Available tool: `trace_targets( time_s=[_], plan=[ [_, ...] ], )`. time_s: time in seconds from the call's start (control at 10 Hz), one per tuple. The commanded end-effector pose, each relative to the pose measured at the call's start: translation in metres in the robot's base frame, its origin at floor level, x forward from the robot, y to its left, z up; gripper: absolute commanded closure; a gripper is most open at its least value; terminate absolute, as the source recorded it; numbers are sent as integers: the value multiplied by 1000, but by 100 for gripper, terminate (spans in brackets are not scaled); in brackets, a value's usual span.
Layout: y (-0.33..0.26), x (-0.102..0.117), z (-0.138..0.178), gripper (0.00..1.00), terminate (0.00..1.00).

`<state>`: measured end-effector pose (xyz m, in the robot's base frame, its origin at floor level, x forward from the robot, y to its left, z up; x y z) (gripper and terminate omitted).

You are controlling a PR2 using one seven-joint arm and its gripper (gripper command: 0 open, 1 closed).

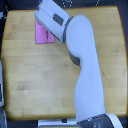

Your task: Folding a cloth

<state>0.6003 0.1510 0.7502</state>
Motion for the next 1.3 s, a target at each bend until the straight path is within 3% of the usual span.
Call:
trace_targets(
  time_s=[0.0,0.6,1.0,1.2],
  plan=[
    [36,15,1,100,0],
    [64,-21,24,100,0],
    [97,-19,20,100,0],
    [100,12,8,100,0]
  ],
)
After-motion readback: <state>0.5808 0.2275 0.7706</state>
